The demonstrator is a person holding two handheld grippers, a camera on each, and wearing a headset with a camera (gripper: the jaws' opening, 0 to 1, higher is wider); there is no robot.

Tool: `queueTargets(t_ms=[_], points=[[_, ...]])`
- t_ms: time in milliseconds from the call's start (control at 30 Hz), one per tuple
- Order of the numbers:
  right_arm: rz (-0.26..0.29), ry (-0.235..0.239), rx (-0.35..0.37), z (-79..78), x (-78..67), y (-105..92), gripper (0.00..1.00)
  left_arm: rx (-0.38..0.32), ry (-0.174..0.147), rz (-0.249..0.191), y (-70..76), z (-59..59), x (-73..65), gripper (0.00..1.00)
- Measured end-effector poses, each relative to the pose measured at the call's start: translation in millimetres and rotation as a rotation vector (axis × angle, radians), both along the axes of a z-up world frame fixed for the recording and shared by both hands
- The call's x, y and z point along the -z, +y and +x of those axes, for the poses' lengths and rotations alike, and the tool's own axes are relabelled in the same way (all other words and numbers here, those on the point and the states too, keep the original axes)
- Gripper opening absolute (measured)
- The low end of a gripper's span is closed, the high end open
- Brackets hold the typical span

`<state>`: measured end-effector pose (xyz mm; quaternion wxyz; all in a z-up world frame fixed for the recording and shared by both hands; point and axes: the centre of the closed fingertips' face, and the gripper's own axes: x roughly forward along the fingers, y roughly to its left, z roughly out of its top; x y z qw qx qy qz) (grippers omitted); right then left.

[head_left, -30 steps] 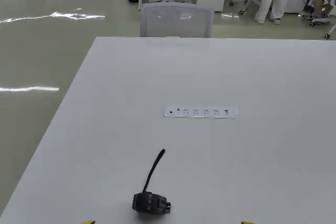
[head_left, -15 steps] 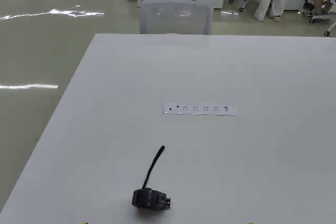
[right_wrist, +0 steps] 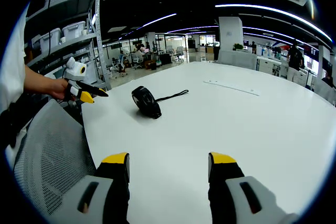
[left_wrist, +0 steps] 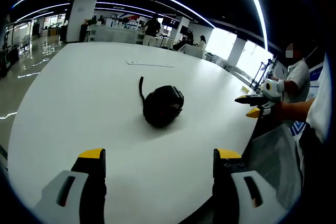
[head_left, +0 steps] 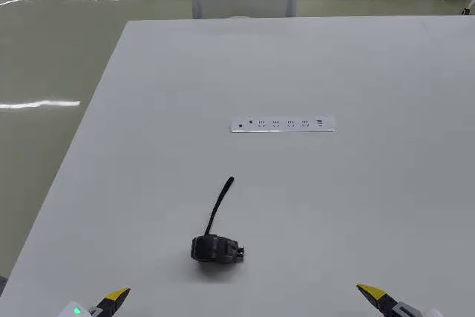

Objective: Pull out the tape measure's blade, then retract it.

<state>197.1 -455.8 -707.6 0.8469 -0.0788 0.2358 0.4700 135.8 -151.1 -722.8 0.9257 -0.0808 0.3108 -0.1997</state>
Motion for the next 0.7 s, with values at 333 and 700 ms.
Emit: queueTargets(t_ms=[333, 700], points=[[-0.001, 0.004, 0.003, -1.1, 0.3, -0.6, 0.62, -0.001, -0.007, -0.005, 1.0, -0.6, -1.0, 0.83], [-0.004, 0.006, 0.004, -1.3, 1.3, -2.4, 0.63, 0.0, -0.01, -0.002, 2.5, -0.8, -0.7, 0.84]])
